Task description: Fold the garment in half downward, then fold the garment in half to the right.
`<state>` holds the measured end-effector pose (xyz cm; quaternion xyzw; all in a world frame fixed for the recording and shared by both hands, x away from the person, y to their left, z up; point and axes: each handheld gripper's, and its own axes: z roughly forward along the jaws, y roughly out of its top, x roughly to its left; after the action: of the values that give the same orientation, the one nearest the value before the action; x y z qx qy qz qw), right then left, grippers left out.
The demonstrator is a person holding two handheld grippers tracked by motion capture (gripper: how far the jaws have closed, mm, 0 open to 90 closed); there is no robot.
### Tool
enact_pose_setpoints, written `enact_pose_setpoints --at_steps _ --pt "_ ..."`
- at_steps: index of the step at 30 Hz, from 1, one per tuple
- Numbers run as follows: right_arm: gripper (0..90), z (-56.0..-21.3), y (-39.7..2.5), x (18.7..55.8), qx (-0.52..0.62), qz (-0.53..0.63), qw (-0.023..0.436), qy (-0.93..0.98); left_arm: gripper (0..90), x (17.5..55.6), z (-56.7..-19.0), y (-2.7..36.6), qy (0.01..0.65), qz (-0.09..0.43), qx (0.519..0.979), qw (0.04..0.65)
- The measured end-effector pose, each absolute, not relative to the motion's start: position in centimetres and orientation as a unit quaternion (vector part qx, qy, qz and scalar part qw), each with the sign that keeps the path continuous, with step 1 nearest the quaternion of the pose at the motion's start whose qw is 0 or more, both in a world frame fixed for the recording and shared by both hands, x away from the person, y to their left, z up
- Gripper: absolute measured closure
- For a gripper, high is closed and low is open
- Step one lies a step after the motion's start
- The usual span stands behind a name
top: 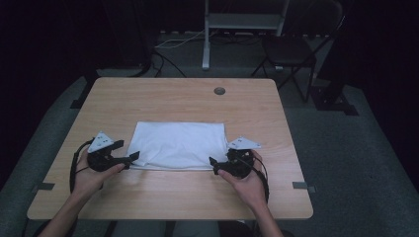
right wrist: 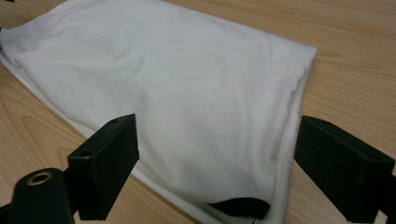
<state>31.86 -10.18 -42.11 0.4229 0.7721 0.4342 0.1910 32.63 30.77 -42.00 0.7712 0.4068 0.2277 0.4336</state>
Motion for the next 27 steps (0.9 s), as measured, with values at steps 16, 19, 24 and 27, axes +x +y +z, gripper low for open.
enact_pose_setpoints --at_steps 16,19,24,27 --pt "13.5 -41.1 -7.2 32.3 0.375 0.433 0.179 0.800 21.0 43.0 -39.3 30.4 0.455 0.192 0.786 0.373" --pt "13.5 -41.1 -7.3 32.2 0.372 0.434 0.179 0.801 22.9 45.1 -39.5 30.2 0.475 0.164 0.785 0.361" --pt "13.5 -41.3 -7.6 32.2 0.371 0.429 0.177 0.804 32.6 46.7 -40.7 29.6 0.501 0.135 0.788 0.332" --pt "13.5 -41.3 -7.5 32.3 0.366 0.430 0.178 0.806 34.0 46.9 -41.6 29.2 0.503 0.127 0.791 0.325"
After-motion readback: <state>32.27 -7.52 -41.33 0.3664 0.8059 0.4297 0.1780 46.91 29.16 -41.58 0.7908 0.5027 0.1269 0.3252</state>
